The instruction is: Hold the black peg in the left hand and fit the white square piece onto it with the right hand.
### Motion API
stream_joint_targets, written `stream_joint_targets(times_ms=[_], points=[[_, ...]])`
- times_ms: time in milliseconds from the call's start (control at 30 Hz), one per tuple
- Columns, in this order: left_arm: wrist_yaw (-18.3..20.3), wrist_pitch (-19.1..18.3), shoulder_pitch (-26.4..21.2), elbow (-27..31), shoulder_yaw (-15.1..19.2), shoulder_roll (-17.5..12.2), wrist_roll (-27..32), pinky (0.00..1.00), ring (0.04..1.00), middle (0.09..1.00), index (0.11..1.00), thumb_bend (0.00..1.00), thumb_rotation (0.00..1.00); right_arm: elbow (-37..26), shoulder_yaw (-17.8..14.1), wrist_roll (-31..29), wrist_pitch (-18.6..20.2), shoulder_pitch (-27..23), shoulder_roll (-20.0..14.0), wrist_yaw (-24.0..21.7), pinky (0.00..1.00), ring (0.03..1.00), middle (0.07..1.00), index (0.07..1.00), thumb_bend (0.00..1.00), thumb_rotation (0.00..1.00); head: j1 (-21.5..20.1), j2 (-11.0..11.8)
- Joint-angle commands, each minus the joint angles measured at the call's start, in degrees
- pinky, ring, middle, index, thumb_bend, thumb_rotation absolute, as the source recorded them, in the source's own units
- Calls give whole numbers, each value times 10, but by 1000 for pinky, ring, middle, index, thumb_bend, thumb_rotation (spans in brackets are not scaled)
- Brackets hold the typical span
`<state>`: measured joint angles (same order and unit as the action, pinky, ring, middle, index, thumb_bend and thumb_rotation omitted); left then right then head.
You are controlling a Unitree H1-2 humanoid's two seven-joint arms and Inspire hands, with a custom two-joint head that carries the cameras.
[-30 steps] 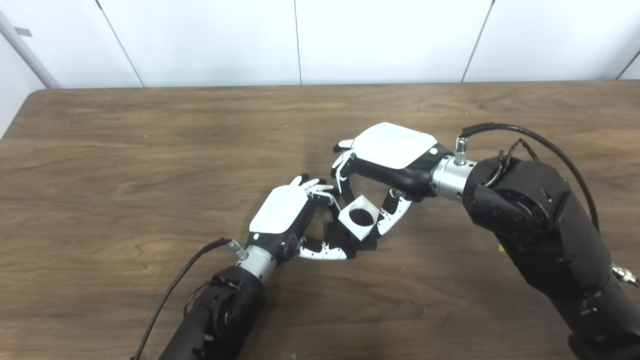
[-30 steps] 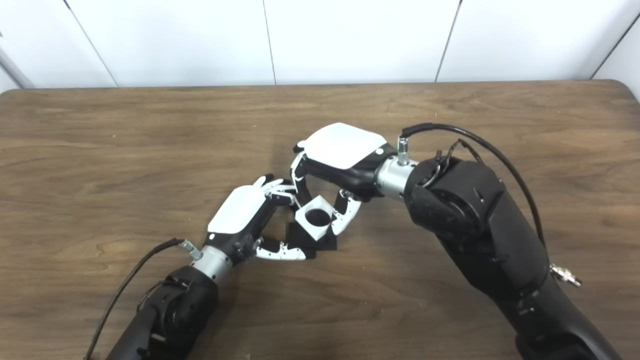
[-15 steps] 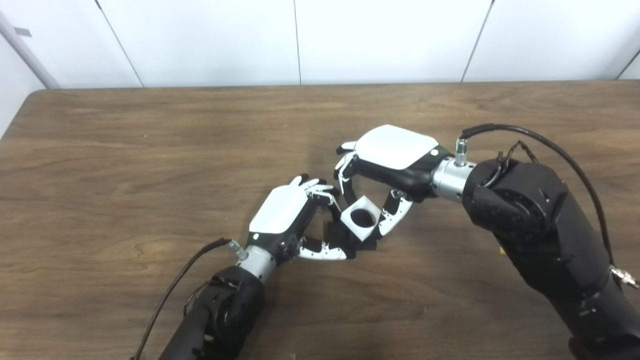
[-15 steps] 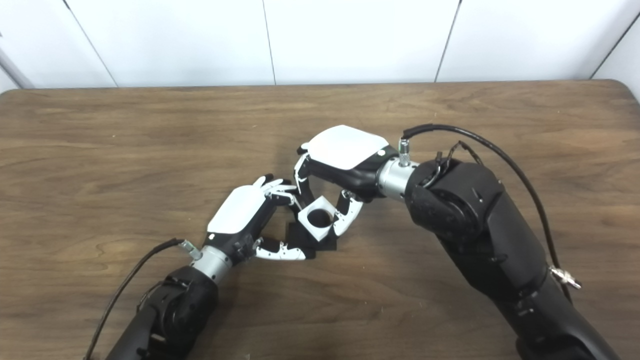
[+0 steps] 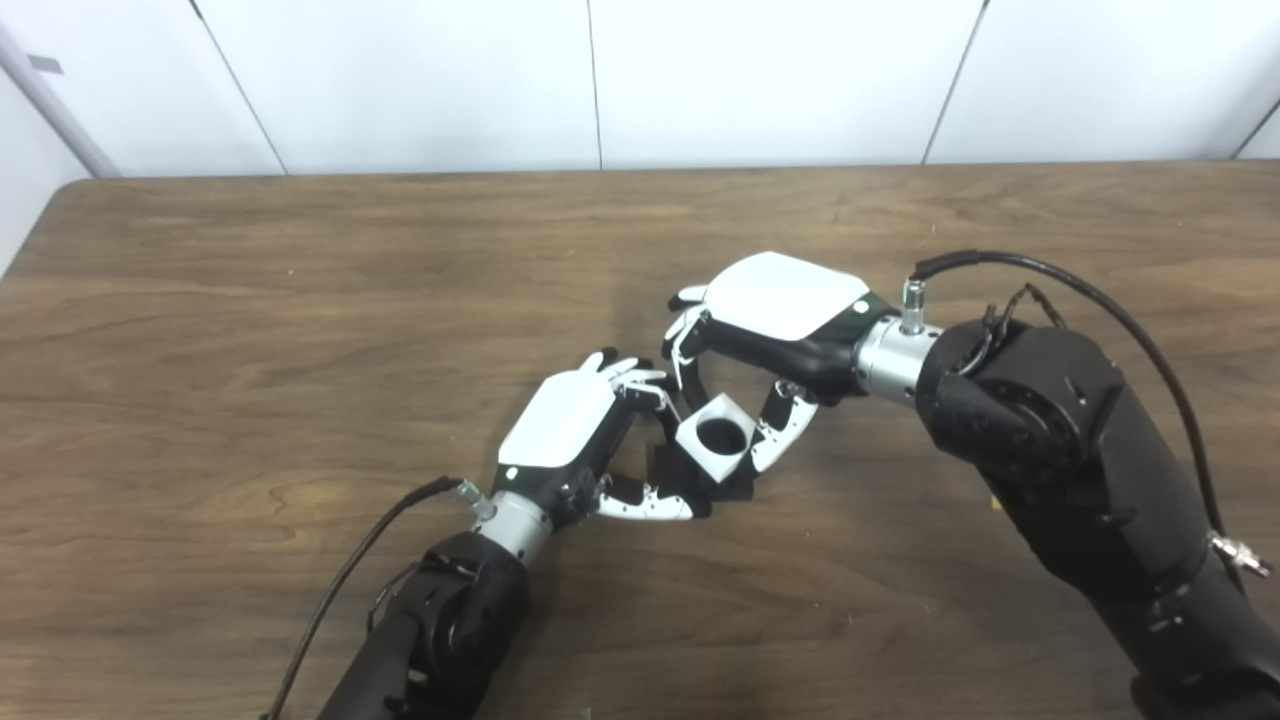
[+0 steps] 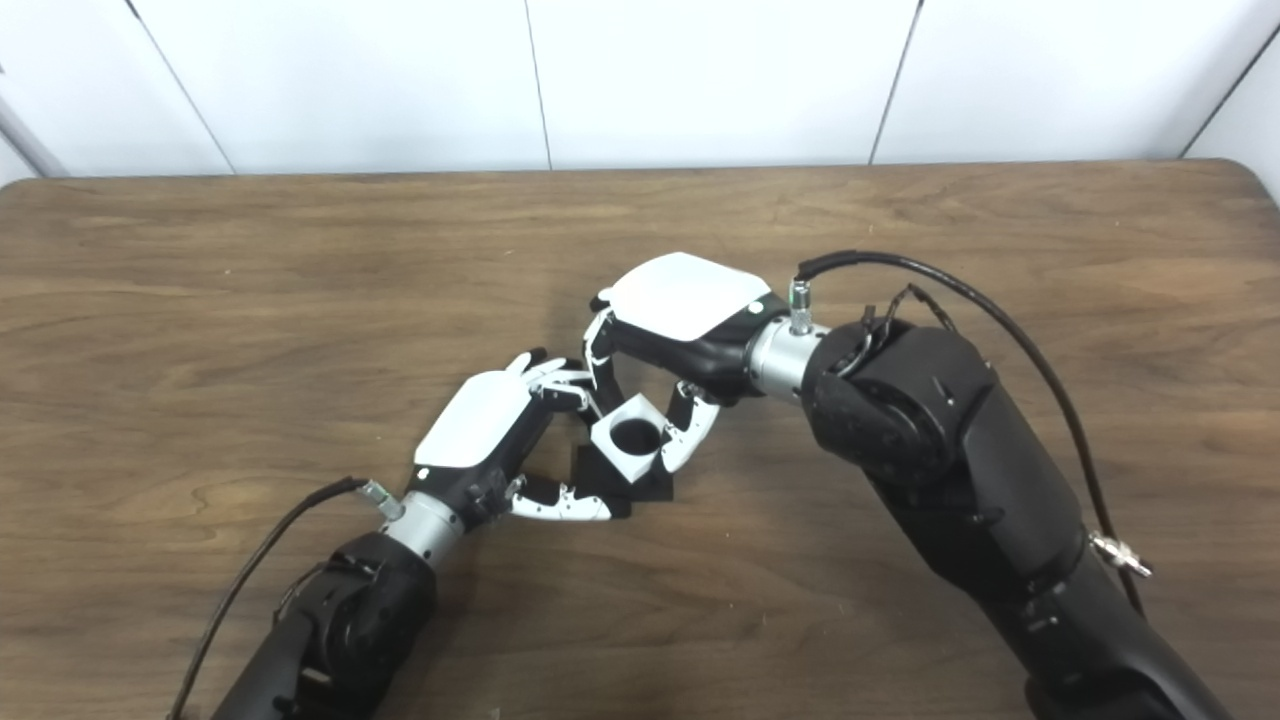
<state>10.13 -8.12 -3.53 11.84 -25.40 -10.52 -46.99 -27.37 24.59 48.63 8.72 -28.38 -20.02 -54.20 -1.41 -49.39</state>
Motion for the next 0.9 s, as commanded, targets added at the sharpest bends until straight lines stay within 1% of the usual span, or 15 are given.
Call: stream_joint_targets(times_ms=[0, 233, 333, 733, 767, 800, 833, 867], points=[[25, -6, 12, -15, -8, -7, 2, 1000, 888, 800, 485, 520, 53, 1, -5, 2, -4, -12, 2, 15, 897, 933, 793, 484, 524, 132, 0, 0], [23, -3, 12, -18, -8, -6, 4, 1000, 890, 801, 485, 521, 52, 6, -4, 5, -8, -10, 2, 21, 893, 932, 793, 484, 524, 132, -1, 1], [24, -6, 11, -16, -8, -6, 2, 1000, 890, 801, 485, 520, 52, 6, -6, 5, -4, -9, 3, 19, 900, 935, 795, 485, 524, 132, -1, 1], [26, -8, 11, -15, -8, -4, 2, 1000, 889, 799, 485, 521, 52, 8, -9, 3, -16, -8, -3, 29, 883, 928, 797, 490, 525, 147, -5, 2], [25, -8, 11, -15, -8, -4, 1, 1000, 888, 799, 485, 521, 52, 7, -10, 2, -14, -8, -3, 29, 882, 929, 799, 511, 617, 168, -5, 1], [25, -7, 11, -15, -8, -4, 2, 1000, 887, 798, 485, 521, 52, 6, -10, 1, -14, -9, -3, 28, 882, 929, 801, 552, 797, 206, -5, 1], [24, -7, 11, -15, -8, -4, 2, 1000, 887, 798, 485, 521, 52, 6, -10, 0, -13, -9, -2, 28, 882, 929, 804, 577, 897, 243, -5, 1], [25, -8, 11, -15, -8, -4, 2, 1000, 886, 797, 485, 521, 51, 7, -11, -4, -18, -8, -3, 32, 882, 930, 806, 590, 948, 262, -5, 1]])
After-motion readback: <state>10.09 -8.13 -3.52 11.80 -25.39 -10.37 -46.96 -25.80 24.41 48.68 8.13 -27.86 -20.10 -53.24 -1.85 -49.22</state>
